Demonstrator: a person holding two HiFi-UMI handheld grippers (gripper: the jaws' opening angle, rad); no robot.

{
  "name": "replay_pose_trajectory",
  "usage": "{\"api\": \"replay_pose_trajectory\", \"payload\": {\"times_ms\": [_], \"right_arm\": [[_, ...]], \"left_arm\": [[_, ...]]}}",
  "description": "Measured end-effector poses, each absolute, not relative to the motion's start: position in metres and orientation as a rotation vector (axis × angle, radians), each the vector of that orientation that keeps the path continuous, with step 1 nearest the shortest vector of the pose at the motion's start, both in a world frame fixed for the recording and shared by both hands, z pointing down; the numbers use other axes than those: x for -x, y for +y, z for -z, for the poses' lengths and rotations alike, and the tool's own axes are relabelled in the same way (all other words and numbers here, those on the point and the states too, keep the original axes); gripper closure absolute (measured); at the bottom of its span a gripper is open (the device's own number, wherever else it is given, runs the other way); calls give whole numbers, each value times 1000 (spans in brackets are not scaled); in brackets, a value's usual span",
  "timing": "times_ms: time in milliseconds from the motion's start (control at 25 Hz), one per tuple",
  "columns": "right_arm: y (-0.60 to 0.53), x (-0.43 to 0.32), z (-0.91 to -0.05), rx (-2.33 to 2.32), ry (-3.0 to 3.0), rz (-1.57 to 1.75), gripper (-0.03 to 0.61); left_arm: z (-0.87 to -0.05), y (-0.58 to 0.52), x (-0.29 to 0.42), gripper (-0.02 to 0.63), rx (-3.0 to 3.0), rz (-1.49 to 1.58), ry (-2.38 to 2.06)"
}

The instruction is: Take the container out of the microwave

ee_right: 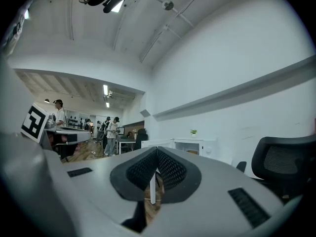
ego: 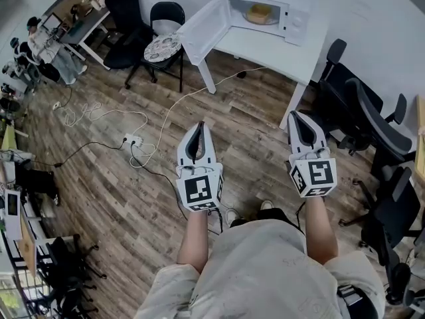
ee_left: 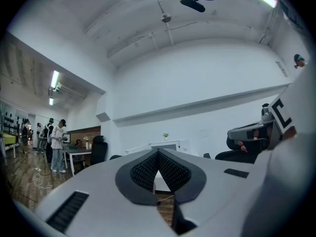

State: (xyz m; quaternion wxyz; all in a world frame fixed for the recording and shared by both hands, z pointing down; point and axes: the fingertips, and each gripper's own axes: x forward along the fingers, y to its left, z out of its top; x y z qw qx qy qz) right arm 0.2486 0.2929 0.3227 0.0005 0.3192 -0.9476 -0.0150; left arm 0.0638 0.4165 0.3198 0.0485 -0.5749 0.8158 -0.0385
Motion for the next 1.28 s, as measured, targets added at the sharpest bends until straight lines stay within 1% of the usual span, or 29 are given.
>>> {"api": "replay_pose_trajectory", "payload": {"times_ms": [400, 440, 480, 560, 840, 960, 1280], "right_arm": [[296, -247, -326, -910, -3015, 33, 558], [295, -247, -326, -903, -3016, 27, 550], [295, -247, -327, -895, -3016, 20, 518], [296, -246, -329, -884, -3017, 9, 480], [294, -250, -341, -848, -2996, 7, 392], [291, -255, -341, -854, -2998, 15, 377], [275, -276, -343, -865, -3019, 4, 377]], "left_arm": [[-319, 411, -74, 607, 1751, 129, 2487], [-319, 411, -75, 606, 1752, 131, 2485], [-319, 411, -76, 606, 1754, 133, 2484], [-320, 411, -78, 607, 1757, 138, 2484], [-327, 407, -87, 606, 1769, 149, 2491], [-326, 405, -92, 607, 1770, 153, 2490], [-330, 391, -112, 606, 1752, 180, 2493]]}}
